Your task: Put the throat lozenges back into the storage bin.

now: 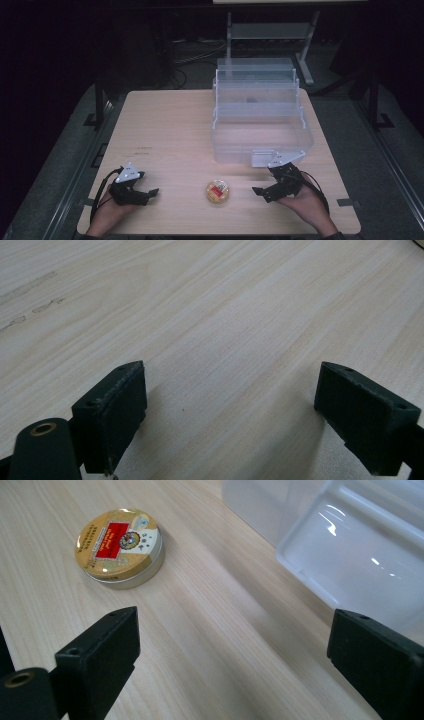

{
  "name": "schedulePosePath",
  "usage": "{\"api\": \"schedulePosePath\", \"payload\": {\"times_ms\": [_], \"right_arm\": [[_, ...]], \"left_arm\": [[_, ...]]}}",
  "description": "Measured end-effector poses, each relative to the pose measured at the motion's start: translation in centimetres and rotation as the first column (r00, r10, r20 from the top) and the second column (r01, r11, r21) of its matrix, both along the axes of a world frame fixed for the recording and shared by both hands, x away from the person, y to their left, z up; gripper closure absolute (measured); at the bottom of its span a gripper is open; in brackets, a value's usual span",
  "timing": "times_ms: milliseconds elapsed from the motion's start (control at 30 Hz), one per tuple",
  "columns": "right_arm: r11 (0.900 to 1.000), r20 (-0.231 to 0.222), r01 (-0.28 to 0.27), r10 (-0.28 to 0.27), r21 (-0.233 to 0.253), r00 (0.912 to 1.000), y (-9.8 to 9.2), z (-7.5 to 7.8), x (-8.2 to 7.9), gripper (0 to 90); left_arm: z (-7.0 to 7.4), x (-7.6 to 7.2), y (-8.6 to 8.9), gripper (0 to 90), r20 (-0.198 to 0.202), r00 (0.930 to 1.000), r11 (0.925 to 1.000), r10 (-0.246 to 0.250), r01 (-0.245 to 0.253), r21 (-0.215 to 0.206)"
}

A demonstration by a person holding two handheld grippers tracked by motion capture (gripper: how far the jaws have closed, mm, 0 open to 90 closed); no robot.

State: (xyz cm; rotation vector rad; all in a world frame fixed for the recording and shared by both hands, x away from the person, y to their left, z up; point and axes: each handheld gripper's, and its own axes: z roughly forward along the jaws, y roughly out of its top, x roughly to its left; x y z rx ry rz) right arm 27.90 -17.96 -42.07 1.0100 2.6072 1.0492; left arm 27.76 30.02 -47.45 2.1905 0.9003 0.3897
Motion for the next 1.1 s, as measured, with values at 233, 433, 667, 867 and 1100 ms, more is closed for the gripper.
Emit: {"api": "schedulePosePath", "payload": {"times_ms": [233,433,667,867,1100], "right_arm": [[0.999,-0.003,-0.04,0.04,-0.017,0.9992,1.4,0.3,0.5,6.1],[0.997,-0.008,-0.065,0.065,-0.028,0.9979,2.5,0.6,0.9,6.1],[0.995,-0.015,-0.094,0.093,-0.037,0.9955,3.6,0.7,1.3,6.2],[0.991,-0.021,-0.123,0.122,-0.044,0.9923,4.7,0.8,1.5,6.1],[0.988,-0.029,-0.147,0.146,-0.052,0.9889,6.0,0.9,1.7,6.1]], "left_arm": [[0.0,0.0,0.0,12.5,-0.001,1.0,1.0,0.0,0.0,0.0],[0.0,0.0,0.0,12.5,-0.001,1.0,1.0,0.0,0.0,0.0],[0.0,0.0,0.0,12.5,-0.002,1.0,1.0,0.001,-0.001,-0.001],[0.0,0.0,0.0,12.5,-0.002,1.0,1.0,0.002,-0.002,-0.001],[0.0,0.0,0.0,12.5,-0.002,1.0,1.0,0.001,-0.001,-0.001]]}}
